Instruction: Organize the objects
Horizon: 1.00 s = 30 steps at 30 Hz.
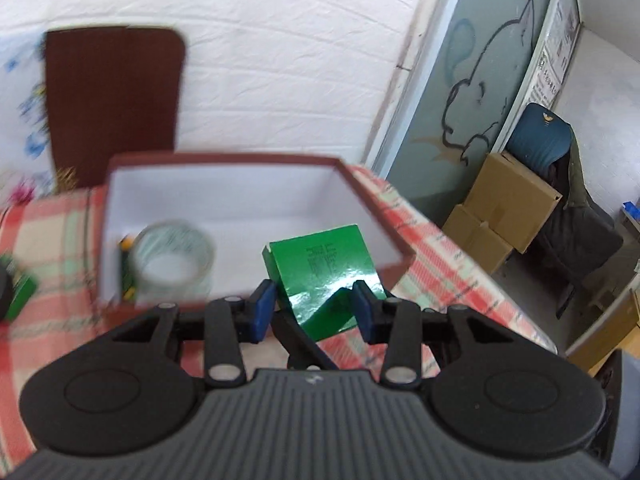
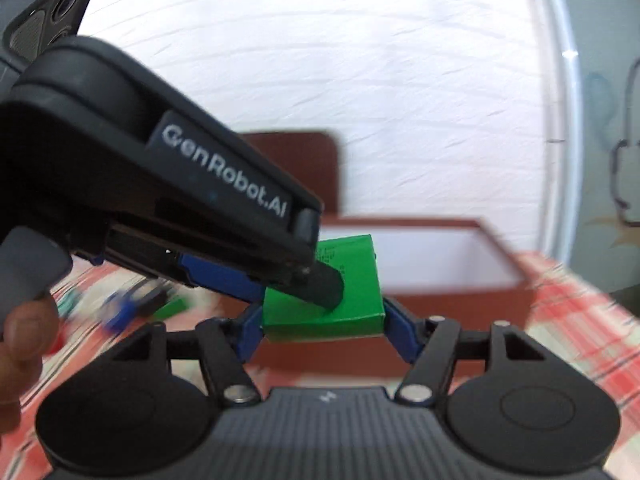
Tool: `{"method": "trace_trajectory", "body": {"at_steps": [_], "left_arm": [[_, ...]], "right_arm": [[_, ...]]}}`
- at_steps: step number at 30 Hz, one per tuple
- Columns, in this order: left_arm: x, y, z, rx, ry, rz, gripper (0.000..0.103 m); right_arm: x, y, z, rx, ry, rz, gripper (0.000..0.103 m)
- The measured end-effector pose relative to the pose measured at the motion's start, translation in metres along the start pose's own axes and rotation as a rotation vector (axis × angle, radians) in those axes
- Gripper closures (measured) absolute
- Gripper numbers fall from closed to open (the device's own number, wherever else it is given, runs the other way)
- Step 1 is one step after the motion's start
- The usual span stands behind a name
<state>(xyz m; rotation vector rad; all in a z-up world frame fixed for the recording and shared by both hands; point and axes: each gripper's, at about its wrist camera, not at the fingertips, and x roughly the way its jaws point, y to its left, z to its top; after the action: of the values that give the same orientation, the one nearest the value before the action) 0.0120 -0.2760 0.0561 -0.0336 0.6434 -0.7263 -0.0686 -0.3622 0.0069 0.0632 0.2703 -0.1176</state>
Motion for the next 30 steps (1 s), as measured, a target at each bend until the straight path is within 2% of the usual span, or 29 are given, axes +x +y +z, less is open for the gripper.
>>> {"method": "trace_trajectory", "body": {"at_steps": [5, 8, 10, 13, 15, 20, 23, 26, 30], "left_arm": [[0.065, -0.023, 0.028, 0.053, 0.009, 0.073, 0.054], [0.089, -0.010, 0.030, -0.016, 0.065, 0.124, 0.054], [0.090, -0.002, 0.028, -0.052, 0.072, 0.123, 0.054], [0.071, 0.002, 0.019, -0.037, 0.068, 0.145, 0.054], [0.055, 0.004, 0.014, -0.039, 0.053, 0.158, 0.054], [0.000, 0.015, -0.002, -0.016, -0.010, 0.161, 0.045], [-0.028, 0.023, -0.020, 0.031, -0.042, 0.210, 0.045], [-0.038, 0.041, -0.037, 0.041, -0.016, 0.301, 0.045], [-0.044, 0.085, -0.060, -0.042, 0.063, 0.411, 0.045]], "right_arm": [[0.059, -0.042, 0.011, 0.022, 0.014, -0.092, 0.039], [0.089, -0.056, 0.003, 0.036, 0.037, -0.131, 0.030], [0.090, -0.055, -0.004, 0.004, 0.024, -0.150, 0.030], [0.076, -0.056, -0.011, 0.019, -0.020, -0.111, 0.030], [0.067, -0.054, -0.014, 0.025, -0.037, -0.093, 0.026], [0.029, -0.041, -0.023, 0.040, -0.078, -0.033, 0.019], [0.010, -0.019, -0.034, 0.065, -0.075, -0.007, 0.017], [0.007, -0.001, -0.050, 0.084, 0.008, 0.049, 0.016], [0.019, 0.021, -0.072, 0.096, 0.210, 0.103, 0.020]]}}
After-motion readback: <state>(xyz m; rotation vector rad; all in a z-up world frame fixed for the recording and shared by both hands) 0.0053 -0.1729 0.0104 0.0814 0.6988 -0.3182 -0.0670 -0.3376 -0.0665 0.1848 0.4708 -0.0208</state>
